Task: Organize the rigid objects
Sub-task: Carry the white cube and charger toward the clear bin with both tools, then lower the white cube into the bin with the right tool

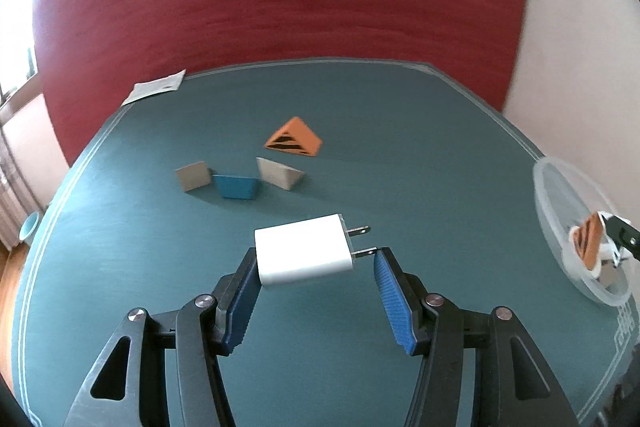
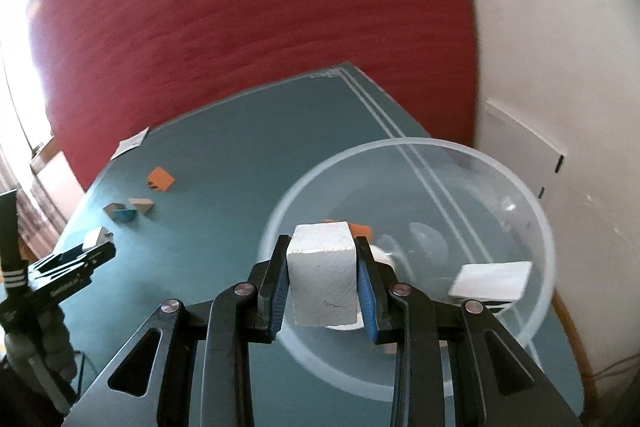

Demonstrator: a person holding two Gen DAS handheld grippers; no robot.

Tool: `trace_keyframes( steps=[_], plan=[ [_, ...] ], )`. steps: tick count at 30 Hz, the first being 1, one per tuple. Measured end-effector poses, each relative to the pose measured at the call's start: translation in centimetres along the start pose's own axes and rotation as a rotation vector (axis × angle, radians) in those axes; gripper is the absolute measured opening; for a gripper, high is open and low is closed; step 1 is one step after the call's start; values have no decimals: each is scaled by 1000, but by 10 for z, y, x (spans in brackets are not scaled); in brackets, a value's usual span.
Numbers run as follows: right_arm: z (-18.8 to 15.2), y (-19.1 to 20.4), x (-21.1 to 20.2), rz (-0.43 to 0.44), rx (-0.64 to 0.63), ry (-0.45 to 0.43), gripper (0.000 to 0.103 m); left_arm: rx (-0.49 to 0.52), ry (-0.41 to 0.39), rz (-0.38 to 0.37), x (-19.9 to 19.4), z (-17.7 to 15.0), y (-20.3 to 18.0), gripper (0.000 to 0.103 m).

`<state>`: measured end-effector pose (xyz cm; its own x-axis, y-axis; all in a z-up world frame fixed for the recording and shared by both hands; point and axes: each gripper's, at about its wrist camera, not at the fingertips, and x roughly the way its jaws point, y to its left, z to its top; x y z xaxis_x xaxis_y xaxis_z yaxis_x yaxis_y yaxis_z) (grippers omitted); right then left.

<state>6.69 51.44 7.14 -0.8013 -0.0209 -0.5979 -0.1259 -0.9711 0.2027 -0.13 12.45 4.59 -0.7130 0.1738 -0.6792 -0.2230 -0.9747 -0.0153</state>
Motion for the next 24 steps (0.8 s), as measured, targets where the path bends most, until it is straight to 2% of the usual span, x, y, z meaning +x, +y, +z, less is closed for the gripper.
trace_keyframes(
  steps=[14,24],
  plan=[
    [0,-47,4,-117,56,-23,32,93,15,-66,-5,-5,-44,60],
    [1,-54,2,-133,95,-42,32,181,17,-146,-8,-5,-85,60]
  ],
)
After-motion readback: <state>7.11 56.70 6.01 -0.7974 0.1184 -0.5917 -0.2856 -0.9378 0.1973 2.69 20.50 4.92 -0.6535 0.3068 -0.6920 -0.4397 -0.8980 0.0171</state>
